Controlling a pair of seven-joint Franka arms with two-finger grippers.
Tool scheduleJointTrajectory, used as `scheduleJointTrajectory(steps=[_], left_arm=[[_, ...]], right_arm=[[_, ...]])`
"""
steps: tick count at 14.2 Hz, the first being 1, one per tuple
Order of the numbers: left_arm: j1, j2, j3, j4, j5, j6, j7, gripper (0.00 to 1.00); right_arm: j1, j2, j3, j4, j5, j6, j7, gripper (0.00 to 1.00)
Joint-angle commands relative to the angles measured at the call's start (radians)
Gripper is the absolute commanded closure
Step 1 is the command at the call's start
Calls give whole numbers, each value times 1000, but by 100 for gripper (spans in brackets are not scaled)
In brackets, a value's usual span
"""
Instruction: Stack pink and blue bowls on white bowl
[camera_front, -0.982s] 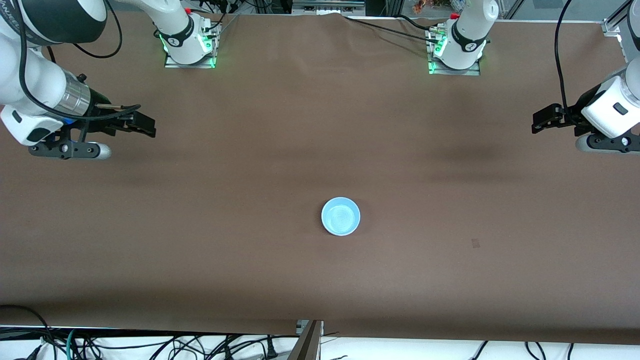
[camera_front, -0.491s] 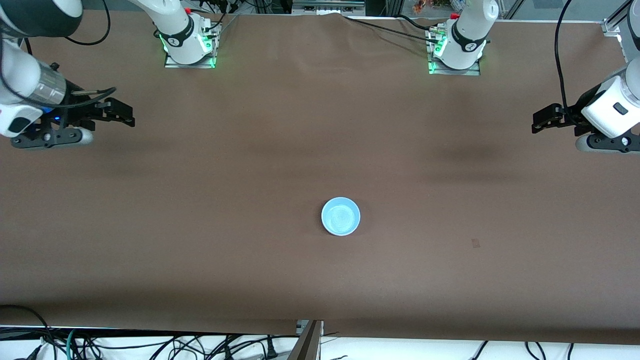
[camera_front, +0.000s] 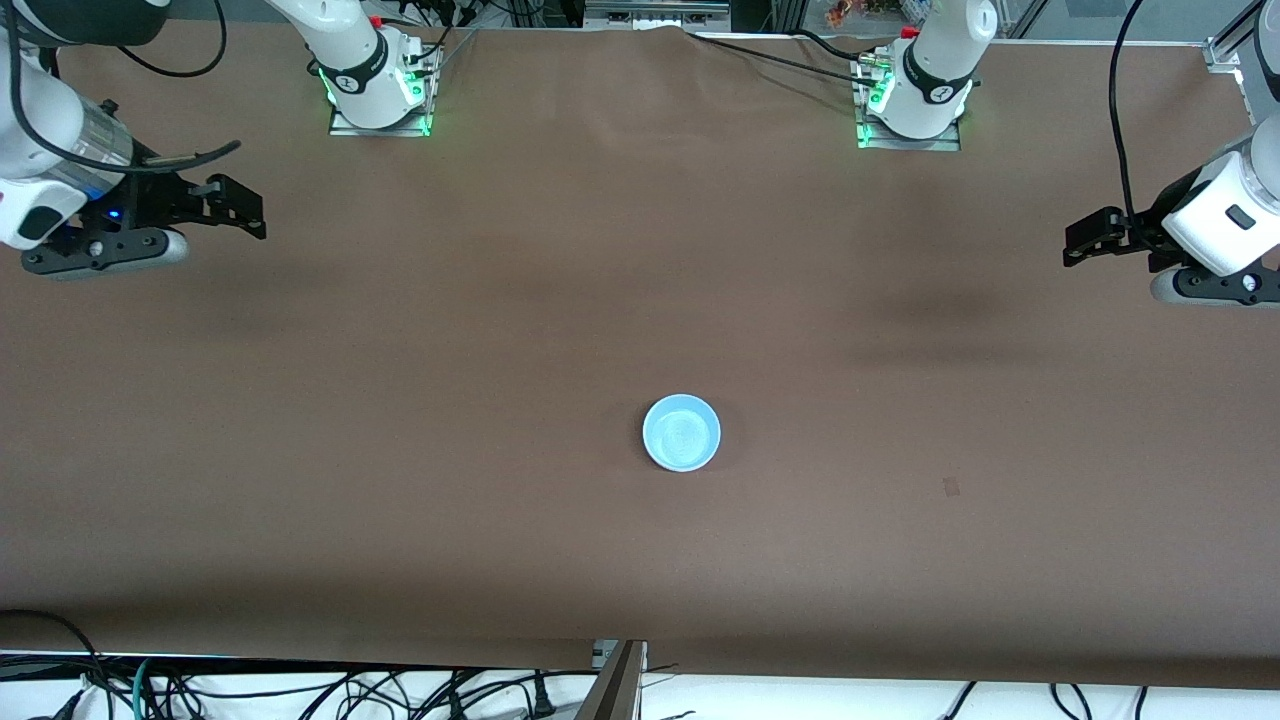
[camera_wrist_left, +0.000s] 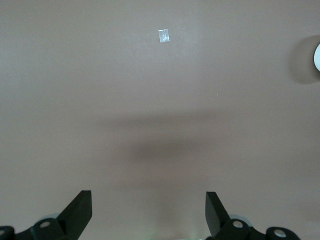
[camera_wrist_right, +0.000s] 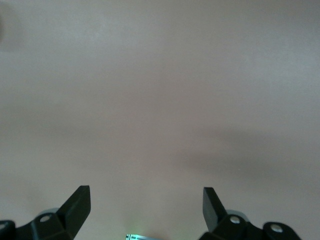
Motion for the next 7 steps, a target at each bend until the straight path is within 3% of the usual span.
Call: scheduleJointTrajectory(steps=[1, 7], left_arm=[[8, 8, -4, 26, -4, -21, 24, 0], [7, 8, -6, 26, -4, -21, 23, 0]], right_arm=[[-23, -48, 19, -32, -16, 14, -20, 1], [-22, -73, 28, -24, -16, -4, -8, 1]])
